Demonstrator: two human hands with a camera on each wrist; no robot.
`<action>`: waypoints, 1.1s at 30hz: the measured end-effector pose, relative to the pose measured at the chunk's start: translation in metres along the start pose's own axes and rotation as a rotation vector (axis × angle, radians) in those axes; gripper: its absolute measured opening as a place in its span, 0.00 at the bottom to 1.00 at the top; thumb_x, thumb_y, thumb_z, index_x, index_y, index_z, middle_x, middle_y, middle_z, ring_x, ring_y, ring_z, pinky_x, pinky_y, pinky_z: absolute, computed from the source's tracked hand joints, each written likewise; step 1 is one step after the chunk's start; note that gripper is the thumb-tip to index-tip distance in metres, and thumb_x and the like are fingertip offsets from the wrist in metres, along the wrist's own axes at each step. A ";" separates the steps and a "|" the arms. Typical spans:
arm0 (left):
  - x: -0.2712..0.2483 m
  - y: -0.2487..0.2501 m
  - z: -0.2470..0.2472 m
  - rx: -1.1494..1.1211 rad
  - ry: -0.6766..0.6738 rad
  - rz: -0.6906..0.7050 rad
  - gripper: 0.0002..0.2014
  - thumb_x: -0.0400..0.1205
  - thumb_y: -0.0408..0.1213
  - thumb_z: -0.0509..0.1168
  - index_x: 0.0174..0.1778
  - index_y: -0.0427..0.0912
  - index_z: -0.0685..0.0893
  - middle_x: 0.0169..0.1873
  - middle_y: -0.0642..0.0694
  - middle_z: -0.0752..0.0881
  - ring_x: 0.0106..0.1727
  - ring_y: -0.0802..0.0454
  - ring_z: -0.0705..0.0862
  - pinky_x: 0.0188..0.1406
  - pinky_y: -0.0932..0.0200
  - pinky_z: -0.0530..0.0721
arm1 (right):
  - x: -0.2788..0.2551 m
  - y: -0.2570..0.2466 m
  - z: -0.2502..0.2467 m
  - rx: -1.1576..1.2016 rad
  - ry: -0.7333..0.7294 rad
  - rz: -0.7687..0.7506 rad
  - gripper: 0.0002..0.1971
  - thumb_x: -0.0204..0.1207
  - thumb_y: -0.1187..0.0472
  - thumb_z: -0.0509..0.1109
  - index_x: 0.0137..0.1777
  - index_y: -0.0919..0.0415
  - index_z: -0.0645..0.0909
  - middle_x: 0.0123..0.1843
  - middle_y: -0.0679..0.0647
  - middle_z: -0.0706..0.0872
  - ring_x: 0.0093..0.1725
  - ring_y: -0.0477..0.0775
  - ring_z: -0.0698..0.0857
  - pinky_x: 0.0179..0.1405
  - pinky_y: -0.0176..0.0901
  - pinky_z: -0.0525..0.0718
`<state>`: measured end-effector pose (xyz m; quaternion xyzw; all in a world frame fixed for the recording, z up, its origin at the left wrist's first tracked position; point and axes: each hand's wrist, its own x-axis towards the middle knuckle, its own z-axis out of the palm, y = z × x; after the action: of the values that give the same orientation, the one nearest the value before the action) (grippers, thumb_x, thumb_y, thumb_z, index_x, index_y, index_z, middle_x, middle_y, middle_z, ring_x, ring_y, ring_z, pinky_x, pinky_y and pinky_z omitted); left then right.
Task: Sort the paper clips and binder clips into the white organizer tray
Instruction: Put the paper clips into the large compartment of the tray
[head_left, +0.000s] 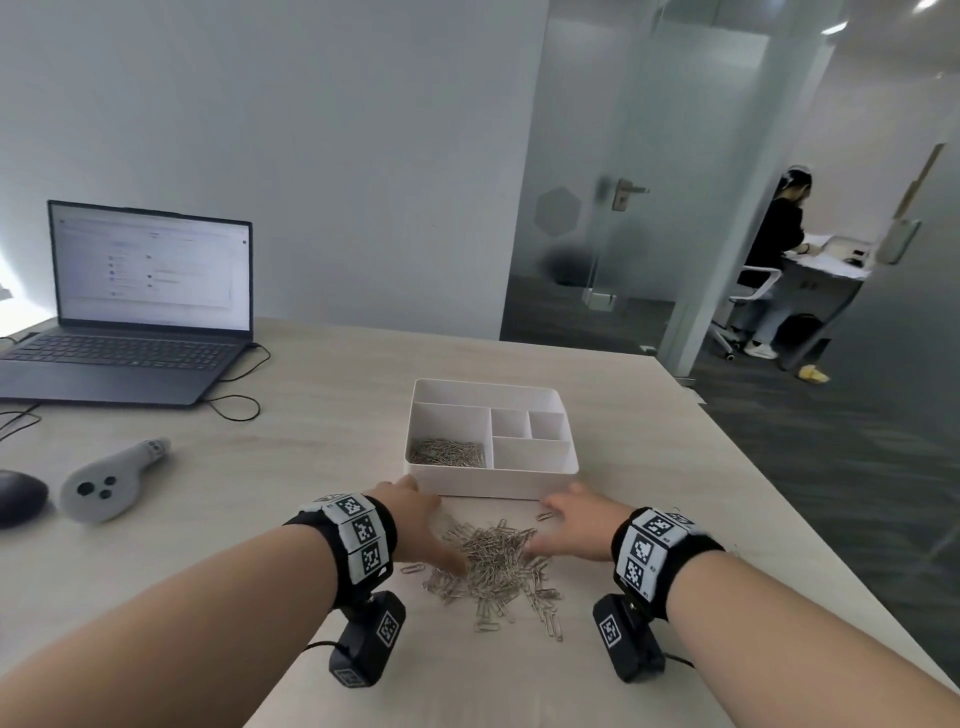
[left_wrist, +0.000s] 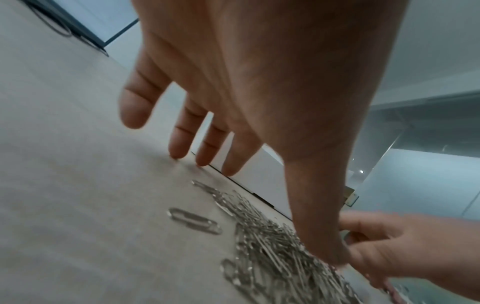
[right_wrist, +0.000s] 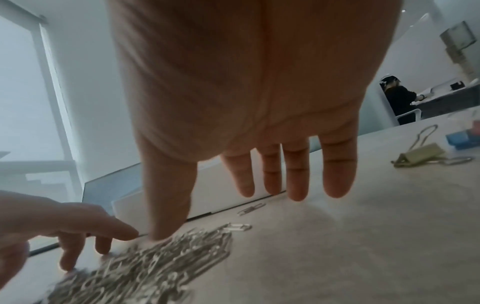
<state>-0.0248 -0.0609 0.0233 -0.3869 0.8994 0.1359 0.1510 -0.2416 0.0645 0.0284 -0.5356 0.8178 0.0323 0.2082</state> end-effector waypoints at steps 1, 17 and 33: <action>-0.003 -0.001 0.001 0.027 -0.019 -0.011 0.57 0.53 0.84 0.64 0.79 0.58 0.69 0.72 0.49 0.71 0.72 0.45 0.75 0.68 0.42 0.80 | -0.003 -0.002 0.002 -0.023 -0.044 0.008 0.50 0.68 0.29 0.72 0.86 0.50 0.62 0.85 0.58 0.59 0.81 0.62 0.68 0.79 0.54 0.70; 0.003 0.038 0.014 -0.005 0.030 0.127 0.37 0.65 0.61 0.77 0.71 0.57 0.77 0.63 0.49 0.76 0.57 0.46 0.84 0.56 0.49 0.86 | 0.005 -0.041 0.028 0.053 0.039 -0.210 0.31 0.63 0.44 0.82 0.66 0.48 0.80 0.58 0.50 0.78 0.52 0.53 0.83 0.55 0.45 0.83; 0.017 0.026 0.016 -0.329 0.133 0.179 0.08 0.74 0.40 0.69 0.47 0.51 0.88 0.39 0.54 0.86 0.38 0.52 0.86 0.35 0.60 0.84 | 0.013 -0.036 0.028 0.442 0.001 -0.181 0.07 0.72 0.67 0.70 0.48 0.55 0.82 0.40 0.57 0.87 0.33 0.57 0.87 0.37 0.53 0.89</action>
<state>-0.0529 -0.0489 0.0059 -0.3330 0.9040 0.2679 0.0131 -0.2060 0.0455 0.0039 -0.5482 0.7537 -0.1664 0.3220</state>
